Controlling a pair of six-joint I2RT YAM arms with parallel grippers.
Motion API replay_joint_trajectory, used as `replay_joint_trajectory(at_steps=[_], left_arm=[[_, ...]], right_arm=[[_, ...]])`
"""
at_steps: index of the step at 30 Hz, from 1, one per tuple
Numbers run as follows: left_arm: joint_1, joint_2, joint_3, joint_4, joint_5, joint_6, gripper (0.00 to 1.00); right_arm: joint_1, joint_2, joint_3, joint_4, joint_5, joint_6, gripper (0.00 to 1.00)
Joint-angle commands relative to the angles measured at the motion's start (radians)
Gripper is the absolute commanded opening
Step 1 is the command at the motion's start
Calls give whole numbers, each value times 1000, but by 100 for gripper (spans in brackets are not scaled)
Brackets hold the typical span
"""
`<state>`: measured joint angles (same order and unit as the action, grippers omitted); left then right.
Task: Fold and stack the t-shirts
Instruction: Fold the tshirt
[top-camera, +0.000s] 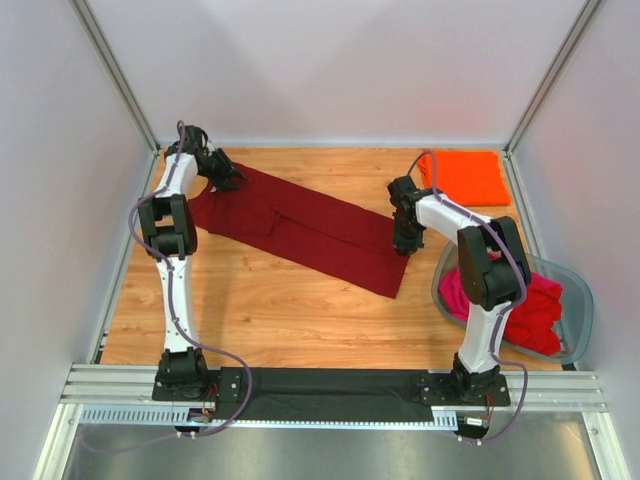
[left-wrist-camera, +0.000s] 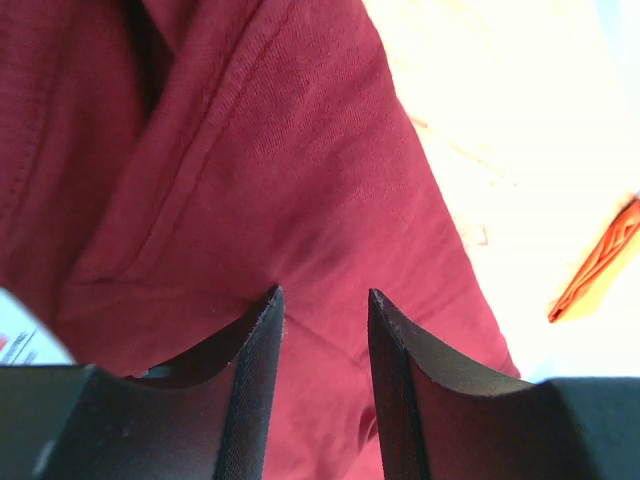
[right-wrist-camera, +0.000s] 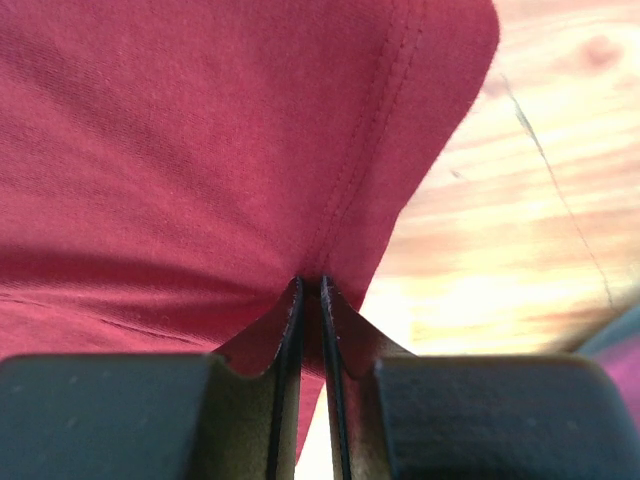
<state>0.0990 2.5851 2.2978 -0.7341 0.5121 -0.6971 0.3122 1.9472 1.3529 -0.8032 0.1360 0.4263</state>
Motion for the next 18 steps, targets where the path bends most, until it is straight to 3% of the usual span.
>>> replay_joint_trajectory(at_steps=[1,6,11,14,18], left_arm=[[1,-117,6,-42,-39,40,47],[-21,-274,-102,-132,-165,140,47],[-62,-376,-213,-263,-343,206,48],[-67,-410,-327,-260,-331,202,48],[-91,-465,-486,-139,-276,162,48]], right_arm=[[-1,-62,-64,31,82,-20,13],[1,-111,-153,48,27,38,13],[85,-175,-260,30,-22,139,15],[142,-217,-302,25,-48,172,16],[157,-303,-311,-13,-35,184,18]])
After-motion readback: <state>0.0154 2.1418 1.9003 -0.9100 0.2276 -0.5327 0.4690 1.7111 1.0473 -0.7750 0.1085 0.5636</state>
